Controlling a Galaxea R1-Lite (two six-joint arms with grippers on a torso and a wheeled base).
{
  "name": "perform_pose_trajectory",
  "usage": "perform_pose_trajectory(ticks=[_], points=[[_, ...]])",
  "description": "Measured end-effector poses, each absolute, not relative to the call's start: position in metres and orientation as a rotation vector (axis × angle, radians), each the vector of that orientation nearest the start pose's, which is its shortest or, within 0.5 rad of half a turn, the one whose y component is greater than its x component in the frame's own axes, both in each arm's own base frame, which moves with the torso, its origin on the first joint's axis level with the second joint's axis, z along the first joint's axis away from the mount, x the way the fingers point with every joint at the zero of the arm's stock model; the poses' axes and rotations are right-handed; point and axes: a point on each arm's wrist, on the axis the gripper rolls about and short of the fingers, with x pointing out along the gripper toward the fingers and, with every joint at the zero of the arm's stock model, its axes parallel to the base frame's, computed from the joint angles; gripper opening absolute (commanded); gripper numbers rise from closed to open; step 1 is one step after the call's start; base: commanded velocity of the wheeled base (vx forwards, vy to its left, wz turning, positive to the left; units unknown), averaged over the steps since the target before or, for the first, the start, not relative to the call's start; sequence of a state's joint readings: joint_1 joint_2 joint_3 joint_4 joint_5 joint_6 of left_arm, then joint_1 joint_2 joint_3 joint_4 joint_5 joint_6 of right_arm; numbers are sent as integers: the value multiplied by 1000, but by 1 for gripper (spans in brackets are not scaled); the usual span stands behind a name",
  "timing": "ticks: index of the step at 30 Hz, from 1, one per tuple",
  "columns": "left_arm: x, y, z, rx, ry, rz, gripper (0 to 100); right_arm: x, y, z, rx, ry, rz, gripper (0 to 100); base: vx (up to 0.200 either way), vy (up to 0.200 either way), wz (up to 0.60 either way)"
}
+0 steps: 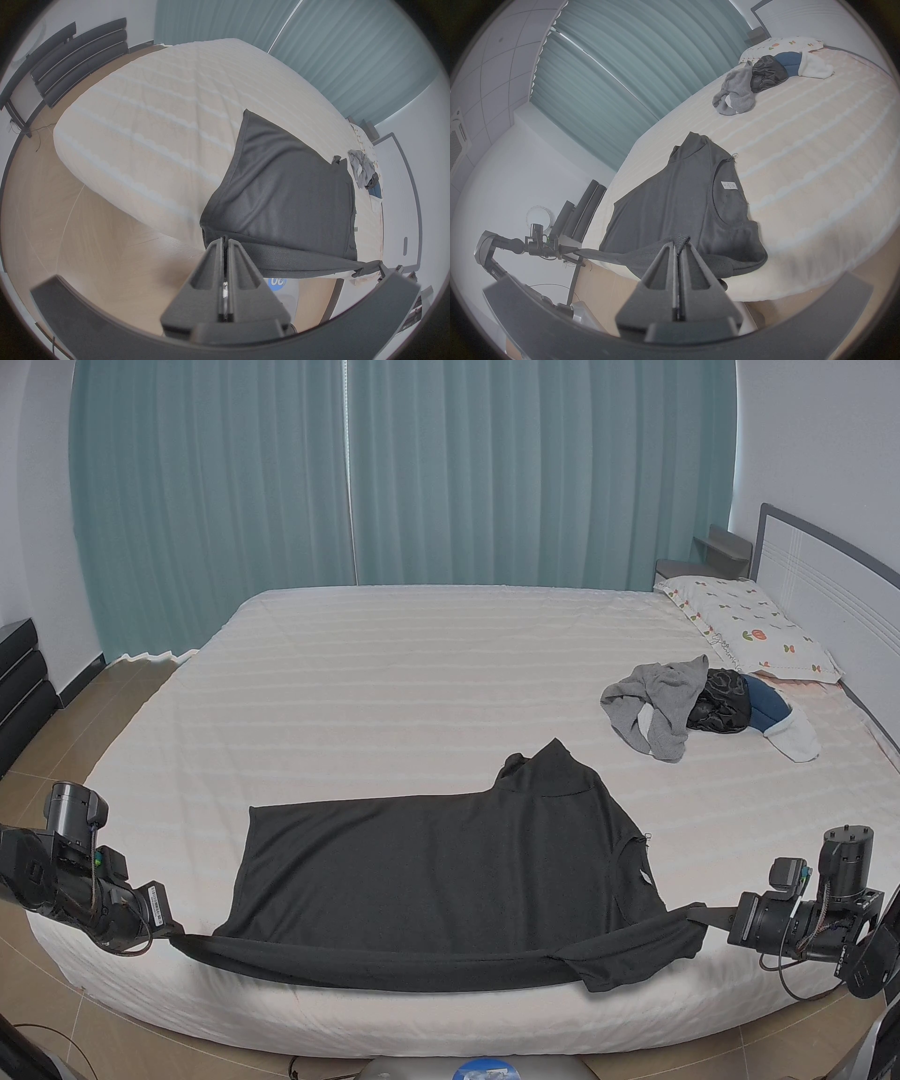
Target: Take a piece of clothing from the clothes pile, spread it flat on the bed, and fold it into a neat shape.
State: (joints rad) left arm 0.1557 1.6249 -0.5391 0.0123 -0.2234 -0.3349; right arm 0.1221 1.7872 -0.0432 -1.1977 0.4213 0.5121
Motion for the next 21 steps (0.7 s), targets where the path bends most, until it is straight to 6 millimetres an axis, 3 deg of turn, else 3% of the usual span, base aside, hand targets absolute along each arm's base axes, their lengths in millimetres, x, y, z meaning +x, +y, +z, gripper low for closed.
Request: perform_pose_trajectory(ticks=[6, 12, 21], points=[[202, 26, 89, -492, 1152, 118, 0, 186, 32, 55, 550, 680, 383, 0, 0, 0, 0], [209, 27, 92, -486, 1151, 115, 0, 187, 32, 52, 545, 691, 381, 0, 0, 0, 0], [246, 28, 82, -508, 1175, 123, 0, 223, 36, 43, 548, 687, 372, 0, 0, 0, 0]])
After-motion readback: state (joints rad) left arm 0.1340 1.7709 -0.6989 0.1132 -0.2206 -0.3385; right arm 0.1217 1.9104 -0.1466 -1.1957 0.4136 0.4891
